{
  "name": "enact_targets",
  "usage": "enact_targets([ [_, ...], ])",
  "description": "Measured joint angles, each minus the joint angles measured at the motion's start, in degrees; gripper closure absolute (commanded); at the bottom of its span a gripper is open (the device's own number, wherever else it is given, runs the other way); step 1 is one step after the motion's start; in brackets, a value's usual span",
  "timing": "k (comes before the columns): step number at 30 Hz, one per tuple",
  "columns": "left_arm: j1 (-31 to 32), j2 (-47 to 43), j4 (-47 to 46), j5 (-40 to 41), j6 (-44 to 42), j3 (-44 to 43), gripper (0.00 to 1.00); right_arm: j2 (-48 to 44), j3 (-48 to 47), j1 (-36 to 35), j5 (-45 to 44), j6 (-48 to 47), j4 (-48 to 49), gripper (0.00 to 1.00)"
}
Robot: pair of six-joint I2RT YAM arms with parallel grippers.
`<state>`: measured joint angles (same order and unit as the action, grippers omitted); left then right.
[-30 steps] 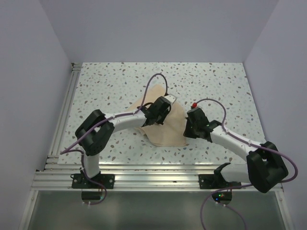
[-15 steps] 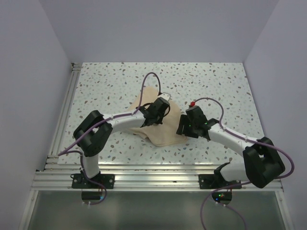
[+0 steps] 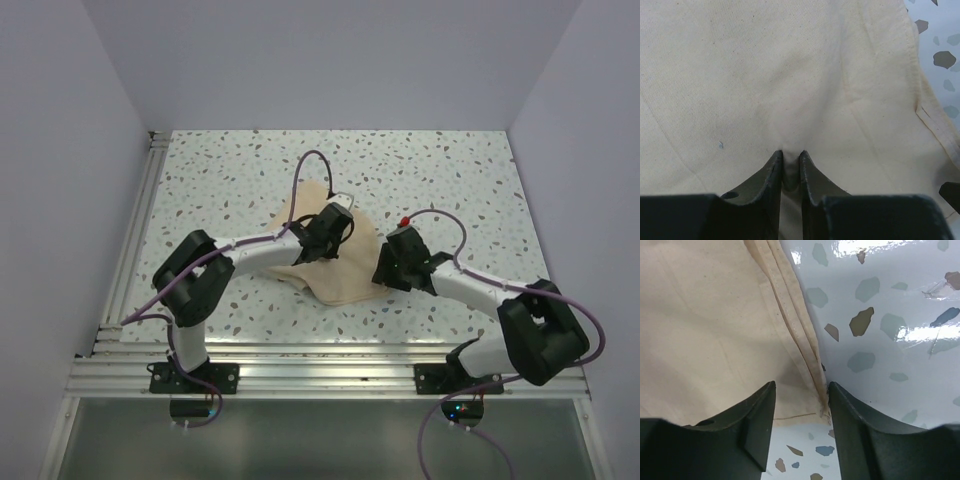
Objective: Prepare the surgical pack
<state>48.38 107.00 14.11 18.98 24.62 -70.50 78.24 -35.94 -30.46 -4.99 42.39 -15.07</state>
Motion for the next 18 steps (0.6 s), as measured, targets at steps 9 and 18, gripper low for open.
enact_targets([
  [9,-0.26,-0.59,0.0,-0.76,0.33,0.0,0.59,-0.92,2.32,-0.13,-1.05,2.27,2.56,0.97],
  [18,-0.24,-4.07,0.39,-1.84,-0.24,-0.11,0.51,-4.26,1.92,-0.33,-5.03,1.38,-5.07,1.0],
])
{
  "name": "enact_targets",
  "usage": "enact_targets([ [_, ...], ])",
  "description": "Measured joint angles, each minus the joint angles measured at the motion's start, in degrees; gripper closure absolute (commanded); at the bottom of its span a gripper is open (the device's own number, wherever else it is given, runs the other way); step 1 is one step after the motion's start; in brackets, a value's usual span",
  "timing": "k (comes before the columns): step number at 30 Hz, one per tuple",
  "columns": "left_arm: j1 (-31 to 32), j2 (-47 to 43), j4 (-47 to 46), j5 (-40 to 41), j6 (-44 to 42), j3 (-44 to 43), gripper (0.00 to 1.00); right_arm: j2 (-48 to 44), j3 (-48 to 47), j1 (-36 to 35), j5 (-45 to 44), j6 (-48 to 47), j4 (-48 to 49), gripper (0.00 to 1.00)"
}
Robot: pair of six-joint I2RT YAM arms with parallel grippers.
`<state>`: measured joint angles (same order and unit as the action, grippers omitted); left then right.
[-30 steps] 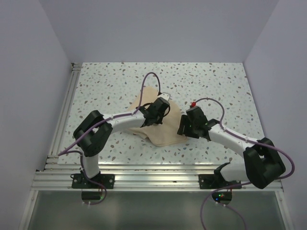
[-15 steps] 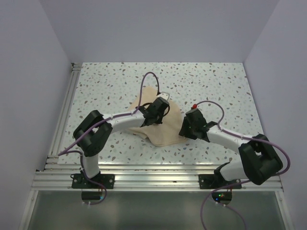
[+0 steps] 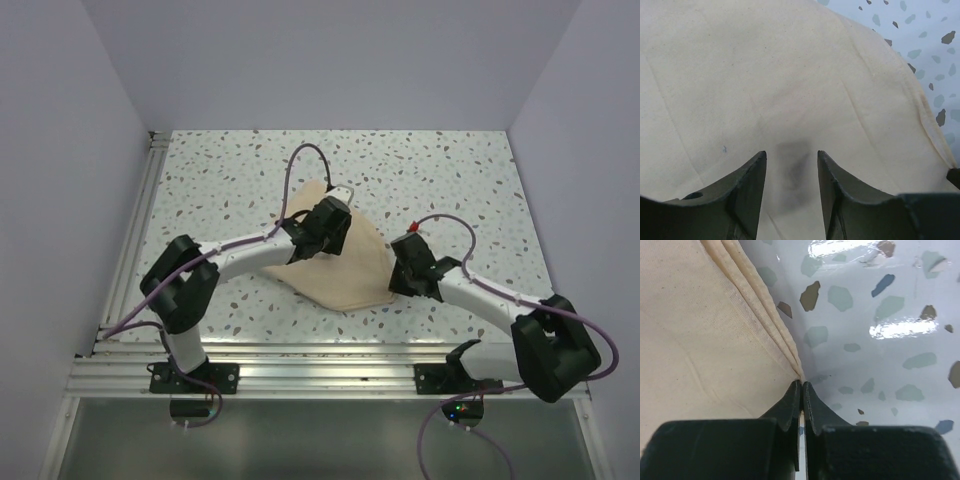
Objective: Prepare the surgical pack
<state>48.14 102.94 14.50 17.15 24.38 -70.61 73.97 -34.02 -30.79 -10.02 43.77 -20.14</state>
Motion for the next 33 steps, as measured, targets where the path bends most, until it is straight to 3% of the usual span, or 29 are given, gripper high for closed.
enact_targets([
  [11,0.04,1.09,1.14,-0.31,-3.26,-2.62,0.5,-3.08,-1.03,1.03,-2.54,-1.77,-5.73,1.0],
  [33,3.04,8.66,3.32,-3.17,-6.23,-8.33,0.51,2.16,-3.04,11.76,-0.48,-9.38,-6.27,1.0],
])
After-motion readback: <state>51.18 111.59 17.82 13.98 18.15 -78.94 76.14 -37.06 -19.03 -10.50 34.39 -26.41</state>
